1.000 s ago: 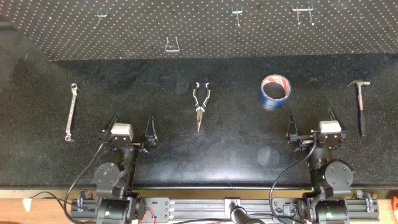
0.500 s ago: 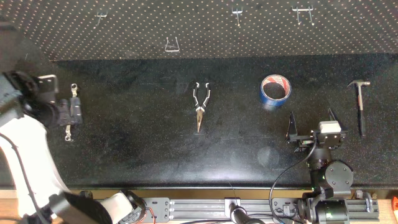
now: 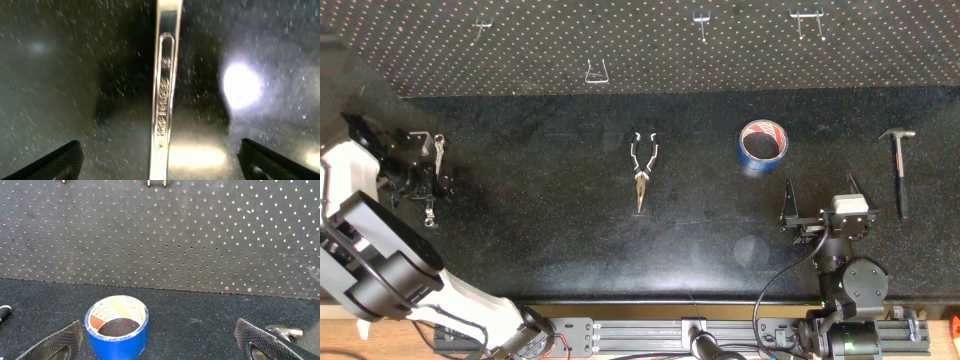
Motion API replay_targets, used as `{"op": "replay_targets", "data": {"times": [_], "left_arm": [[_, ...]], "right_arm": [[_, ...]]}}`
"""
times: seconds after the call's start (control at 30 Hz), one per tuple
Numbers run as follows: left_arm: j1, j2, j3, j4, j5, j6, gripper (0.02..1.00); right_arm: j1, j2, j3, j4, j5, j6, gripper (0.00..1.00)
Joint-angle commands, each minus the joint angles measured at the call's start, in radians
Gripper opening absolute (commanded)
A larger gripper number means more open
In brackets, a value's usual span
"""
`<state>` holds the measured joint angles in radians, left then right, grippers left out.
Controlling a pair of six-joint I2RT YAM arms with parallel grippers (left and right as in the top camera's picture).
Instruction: Place Tools Onto Pegboard
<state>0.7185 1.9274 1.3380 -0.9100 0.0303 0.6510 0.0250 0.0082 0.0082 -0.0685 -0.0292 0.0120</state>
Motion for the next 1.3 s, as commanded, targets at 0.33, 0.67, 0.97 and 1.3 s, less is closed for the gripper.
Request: {"op": "replay_targets", "data": {"times": [0.33, 0.67, 0.97, 1.3], "left_arm": [[0.0, 0.127, 0.051, -0.001, 0.002, 0.038, 0.327], [-0.006, -0.109, 0.059, -0.045, 0.014, -0.046, 0.029], [-0.356, -0.765, -0.46, 0.479, 0.034, -0.413, 0.027], [-0.563, -0.764, -0.463, 0.667, -0.005, -0.542, 0.027]], "right_arm": [[-0.002, -0.007, -0.004, -0.003, -0.006, -0.014, 0.991], [-0.002, -0.007, -0.004, -0.003, -0.006, -0.014, 0.991], [-0.002, -0.007, -0.004, -0.003, -0.006, -0.014, 0.991], [-0.002, -0.007, -0.004, -0.003, -0.006, -0.014, 0.991]]}}
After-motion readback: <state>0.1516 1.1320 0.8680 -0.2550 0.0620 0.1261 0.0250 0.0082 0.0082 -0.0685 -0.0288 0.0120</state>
